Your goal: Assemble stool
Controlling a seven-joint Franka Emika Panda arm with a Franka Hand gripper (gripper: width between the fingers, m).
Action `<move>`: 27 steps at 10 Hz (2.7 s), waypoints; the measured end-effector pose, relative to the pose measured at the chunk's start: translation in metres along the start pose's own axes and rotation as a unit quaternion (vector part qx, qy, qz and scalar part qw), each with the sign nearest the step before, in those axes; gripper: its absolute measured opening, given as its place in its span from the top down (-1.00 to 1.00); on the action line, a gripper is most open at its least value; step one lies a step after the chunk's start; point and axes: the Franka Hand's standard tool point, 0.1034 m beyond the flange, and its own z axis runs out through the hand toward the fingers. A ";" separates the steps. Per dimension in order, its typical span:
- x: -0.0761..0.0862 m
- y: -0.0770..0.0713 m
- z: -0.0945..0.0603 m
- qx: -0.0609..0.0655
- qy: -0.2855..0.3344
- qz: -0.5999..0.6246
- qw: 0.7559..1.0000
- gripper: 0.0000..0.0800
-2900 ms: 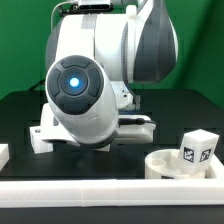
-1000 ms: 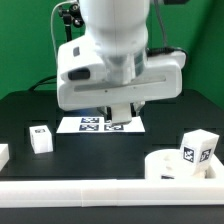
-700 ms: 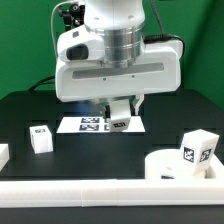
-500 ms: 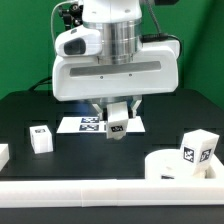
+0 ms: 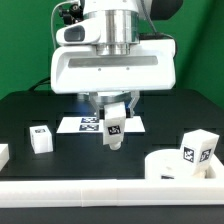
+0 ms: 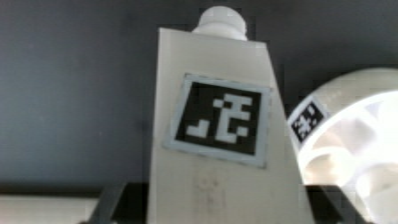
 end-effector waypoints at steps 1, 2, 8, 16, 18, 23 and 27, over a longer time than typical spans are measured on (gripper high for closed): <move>0.002 0.001 -0.002 -0.007 0.037 -0.002 0.999 0.18; 0.000 0.004 0.000 -0.015 0.067 -0.007 0.998 0.18; 0.019 -0.042 -0.024 0.005 0.072 -0.021 0.997 0.18; 0.020 -0.037 -0.010 -0.023 0.173 -0.065 0.983 0.18; 0.018 -0.040 -0.008 -0.022 0.170 -0.072 0.983 0.18; 0.025 -0.069 -0.004 -0.036 0.150 -0.137 0.979 0.18; 0.025 -0.073 0.001 -0.038 0.146 -0.162 0.975 0.18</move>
Offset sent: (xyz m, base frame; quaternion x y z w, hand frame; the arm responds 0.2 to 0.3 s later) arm 0.0000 0.0000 0.0000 0.0000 0.0000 0.0000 1.0000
